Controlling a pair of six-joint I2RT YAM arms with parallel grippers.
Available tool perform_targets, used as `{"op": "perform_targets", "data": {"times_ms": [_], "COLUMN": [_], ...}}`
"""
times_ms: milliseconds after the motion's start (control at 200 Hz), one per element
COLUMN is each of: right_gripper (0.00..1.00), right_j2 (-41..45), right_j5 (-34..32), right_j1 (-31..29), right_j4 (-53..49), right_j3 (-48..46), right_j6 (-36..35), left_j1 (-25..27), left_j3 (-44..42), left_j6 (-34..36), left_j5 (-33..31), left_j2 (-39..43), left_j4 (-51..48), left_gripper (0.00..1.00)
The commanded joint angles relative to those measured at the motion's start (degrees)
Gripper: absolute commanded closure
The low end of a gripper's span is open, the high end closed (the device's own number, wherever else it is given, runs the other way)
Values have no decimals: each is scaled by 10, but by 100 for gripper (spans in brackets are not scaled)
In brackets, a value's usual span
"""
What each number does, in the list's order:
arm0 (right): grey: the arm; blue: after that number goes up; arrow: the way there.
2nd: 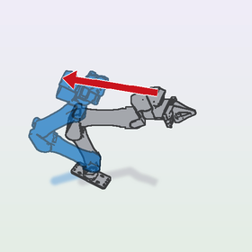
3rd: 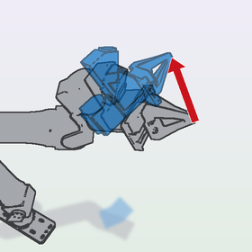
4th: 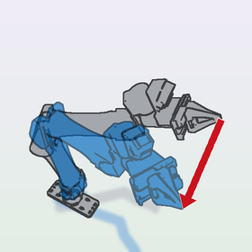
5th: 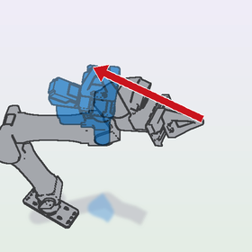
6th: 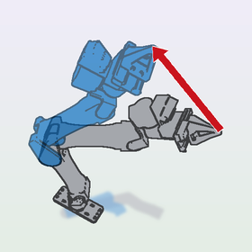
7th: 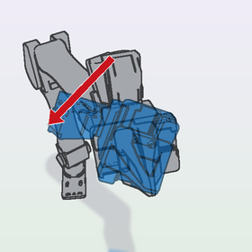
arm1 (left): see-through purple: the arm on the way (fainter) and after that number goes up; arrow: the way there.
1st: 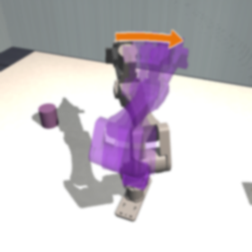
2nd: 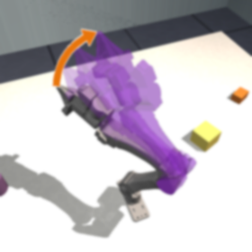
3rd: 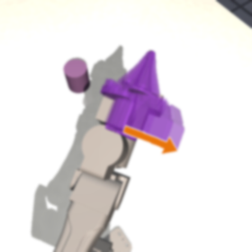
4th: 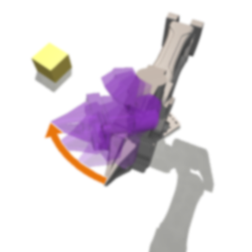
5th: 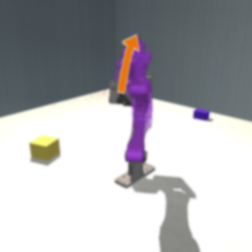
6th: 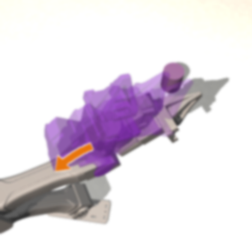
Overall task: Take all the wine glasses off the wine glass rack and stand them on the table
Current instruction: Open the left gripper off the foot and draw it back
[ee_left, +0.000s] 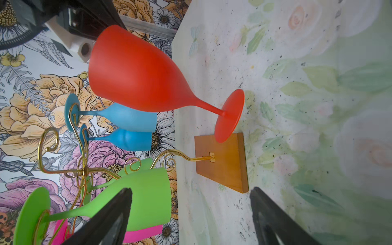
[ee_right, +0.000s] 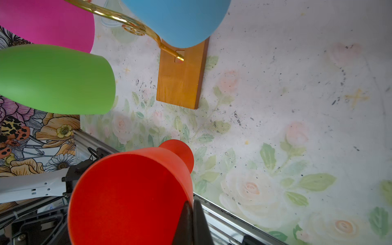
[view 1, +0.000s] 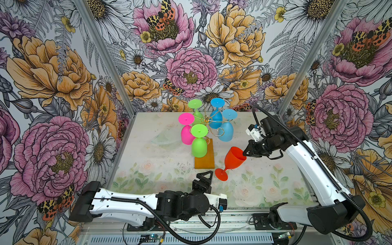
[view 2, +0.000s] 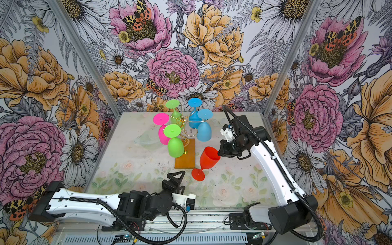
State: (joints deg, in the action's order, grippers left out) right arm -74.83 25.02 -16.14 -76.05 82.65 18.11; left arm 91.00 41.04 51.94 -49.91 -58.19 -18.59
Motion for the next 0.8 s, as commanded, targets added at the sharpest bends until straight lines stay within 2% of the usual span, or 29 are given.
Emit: {"op": "perform_targets", "data": {"times_ms": [0,280,435,796], "right_gripper": [100,100,100,100], "right_j2": [17,12,4,-63], "right_j5": [-58,-156,-195,-279], "right_j1": [8,38,57,70], "right_j4": [3,11,36,64], "right_j3": [-1,1,0,73], "right_j6": [-10,-11,-10,-31], "left_j1": [1,-5,-40,-140], "left_j3": [22,31,48,42], "left_j6": [-92,-283,-393,-519], "left_j5": [-19,-40,-23,33], "left_j2": [21,76,97,159], "left_j4": [-26,-70,-113,-163], "left_gripper": [7,4,4,4]}}
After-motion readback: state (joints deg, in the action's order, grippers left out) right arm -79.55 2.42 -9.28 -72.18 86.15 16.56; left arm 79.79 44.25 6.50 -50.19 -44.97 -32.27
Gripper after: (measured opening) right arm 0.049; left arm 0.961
